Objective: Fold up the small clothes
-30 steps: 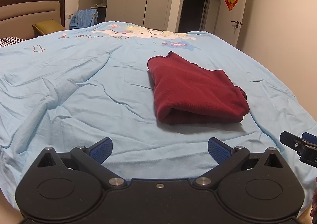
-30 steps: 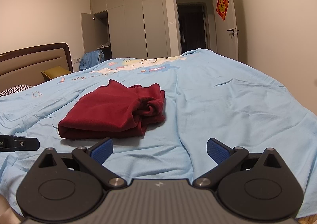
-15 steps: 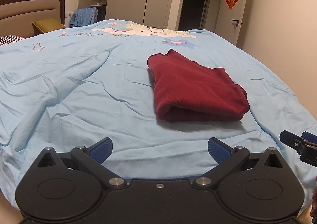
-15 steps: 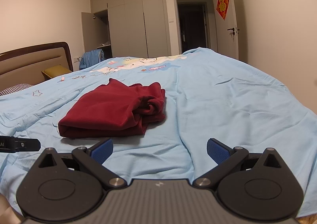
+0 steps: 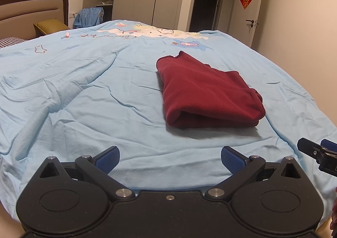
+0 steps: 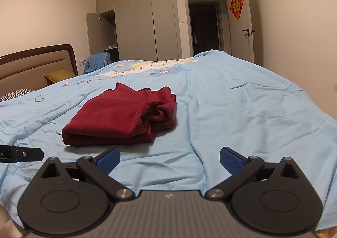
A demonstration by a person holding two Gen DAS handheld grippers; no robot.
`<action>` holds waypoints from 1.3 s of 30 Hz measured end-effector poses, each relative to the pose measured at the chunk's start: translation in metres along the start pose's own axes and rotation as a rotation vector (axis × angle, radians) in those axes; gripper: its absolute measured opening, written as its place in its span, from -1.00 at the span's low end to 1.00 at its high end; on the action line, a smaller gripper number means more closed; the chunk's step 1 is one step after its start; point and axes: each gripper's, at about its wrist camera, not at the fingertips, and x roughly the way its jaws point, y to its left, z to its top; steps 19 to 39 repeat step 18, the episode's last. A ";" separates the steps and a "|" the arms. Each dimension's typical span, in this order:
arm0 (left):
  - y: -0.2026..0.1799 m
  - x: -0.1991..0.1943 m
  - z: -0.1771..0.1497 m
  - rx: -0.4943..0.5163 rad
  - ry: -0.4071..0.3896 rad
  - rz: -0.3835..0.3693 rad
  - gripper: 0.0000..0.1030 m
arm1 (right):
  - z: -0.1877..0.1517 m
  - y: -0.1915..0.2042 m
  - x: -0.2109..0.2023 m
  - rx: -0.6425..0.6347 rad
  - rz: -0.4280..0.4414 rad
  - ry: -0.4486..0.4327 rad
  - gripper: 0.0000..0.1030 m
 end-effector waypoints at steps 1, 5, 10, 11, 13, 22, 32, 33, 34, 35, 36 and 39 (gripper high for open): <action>0.000 0.000 -0.001 0.000 0.001 0.001 0.99 | 0.000 0.000 0.000 0.000 0.000 0.000 1.00; 0.000 0.001 -0.002 -0.001 0.006 0.002 0.99 | 0.000 0.000 0.000 0.000 0.000 0.001 1.00; 0.002 0.003 -0.001 -0.002 0.030 0.023 0.99 | -0.002 0.001 0.000 -0.001 0.000 0.002 1.00; 0.001 0.003 0.000 0.000 0.033 0.037 0.99 | -0.003 0.001 0.000 -0.002 0.000 0.003 1.00; 0.001 0.003 0.001 0.002 0.043 0.070 0.99 | -0.003 0.001 0.000 -0.001 0.000 0.003 1.00; 0.001 0.005 0.004 0.015 0.054 0.139 0.99 | -0.004 0.001 0.000 -0.002 0.000 0.004 1.00; 0.001 0.005 0.004 0.015 0.054 0.139 0.99 | -0.004 0.001 0.000 -0.002 0.000 0.004 1.00; 0.001 0.005 0.004 0.015 0.054 0.139 0.99 | -0.004 0.001 0.000 -0.002 0.000 0.004 1.00; 0.001 0.005 0.004 0.015 0.054 0.139 0.99 | -0.004 0.001 0.000 -0.002 0.000 0.004 1.00; 0.001 0.005 0.004 0.015 0.054 0.139 0.99 | -0.004 0.001 0.000 -0.002 0.000 0.004 1.00; 0.001 0.005 0.004 0.015 0.054 0.139 0.99 | -0.004 0.001 0.000 -0.002 0.000 0.004 1.00; 0.001 0.005 0.004 0.015 0.054 0.139 0.99 | -0.004 0.001 0.000 -0.002 0.000 0.004 1.00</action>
